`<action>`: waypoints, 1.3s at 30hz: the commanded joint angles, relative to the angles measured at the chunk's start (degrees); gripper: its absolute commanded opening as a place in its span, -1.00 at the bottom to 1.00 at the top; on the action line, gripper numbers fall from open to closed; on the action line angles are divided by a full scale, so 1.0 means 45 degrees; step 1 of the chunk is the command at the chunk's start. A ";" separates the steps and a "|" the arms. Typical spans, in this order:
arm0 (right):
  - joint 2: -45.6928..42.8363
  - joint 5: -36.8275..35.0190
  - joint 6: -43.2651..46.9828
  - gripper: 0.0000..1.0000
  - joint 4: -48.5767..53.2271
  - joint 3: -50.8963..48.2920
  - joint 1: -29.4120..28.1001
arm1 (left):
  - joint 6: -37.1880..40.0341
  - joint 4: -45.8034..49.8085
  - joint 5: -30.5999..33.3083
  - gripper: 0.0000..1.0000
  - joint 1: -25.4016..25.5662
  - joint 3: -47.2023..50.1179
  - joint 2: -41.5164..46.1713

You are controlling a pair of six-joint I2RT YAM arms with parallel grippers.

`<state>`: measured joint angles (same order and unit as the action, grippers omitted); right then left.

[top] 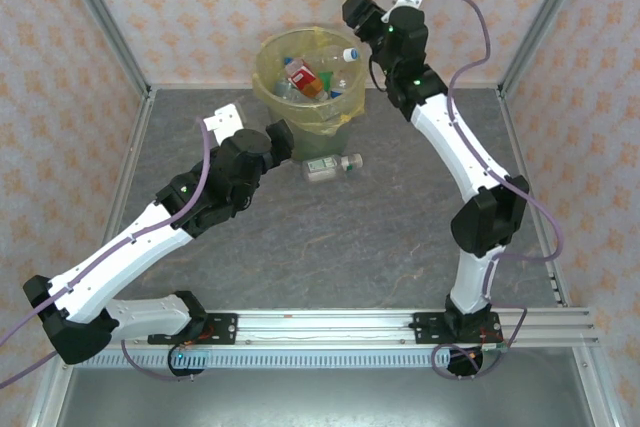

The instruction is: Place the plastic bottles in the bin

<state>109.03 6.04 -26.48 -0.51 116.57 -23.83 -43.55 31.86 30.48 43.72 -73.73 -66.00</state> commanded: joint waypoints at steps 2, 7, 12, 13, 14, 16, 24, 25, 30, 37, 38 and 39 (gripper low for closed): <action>0.1640 0.2127 0.0000 0.36 0.2332 0.2424 0.0165 | 0.0247 -0.0185 -0.0091 0.98 -0.0120 -0.0411 -0.0129; 0.2995 0.2610 0.0035 0.35 0.3090 0.3878 0.0268 | -0.0052 0.0009 -0.0224 0.98 -0.0116 -0.0309 0.0022; 0.3598 0.3057 -0.0137 0.35 0.3466 0.4222 0.0299 | -0.0360 -0.0018 -0.0124 0.98 -0.0122 0.0041 0.0460; 0.3676 0.3272 -0.0163 0.35 0.3543 0.4197 0.0289 | -0.0380 -0.0031 -0.0103 0.98 -0.0110 0.0076 0.0509; 0.3728 0.3432 -0.0173 0.34 0.3647 0.4192 0.0278 | -0.0381 -0.0039 -0.0095 0.98 -0.0123 0.0096 0.0508; 0.3804 0.3591 -0.0143 0.32 0.3983 0.4176 0.0276 | -0.0381 -0.0008 -0.0091 0.98 -0.0110 0.0024 0.0466; 0.3012 0.3701 0.0582 0.29 0.4425 0.3511 -0.0016 | -0.0322 -0.0062 -0.0237 0.98 -0.0119 -0.0157 0.0116; 0.2834 0.3597 0.0598 0.29 0.4401 0.3420 -0.0023 | -0.0322 -0.0091 -0.0270 0.98 -0.0123 -0.0158 0.0081; 0.1902 0.2991 0.0931 0.33 0.4436 0.3313 -0.0014 | -0.0325 -0.0099 -0.0384 0.98 -0.0112 -0.0253 -0.0072; -0.0213 0.2447 0.0926 0.39 0.4358 0.1368 0.0294 | -0.0205 -0.0142 -0.0721 0.98 0.0004 -0.0264 -0.0577; -0.0638 0.2427 0.0830 0.40 0.4171 0.0650 0.0395 | -0.0125 -0.0117 -0.0752 0.98 0.0084 -0.0337 -0.0721; -0.1200 0.2462 0.0708 0.40 0.3842 -0.0327 0.0522 | -0.0015 -0.0114 -0.0746 0.98 0.0244 -0.0415 -0.0909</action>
<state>108.86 18.76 -23.24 18.81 121.10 -22.92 -44.88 31.68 27.83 43.90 -73.91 -68.14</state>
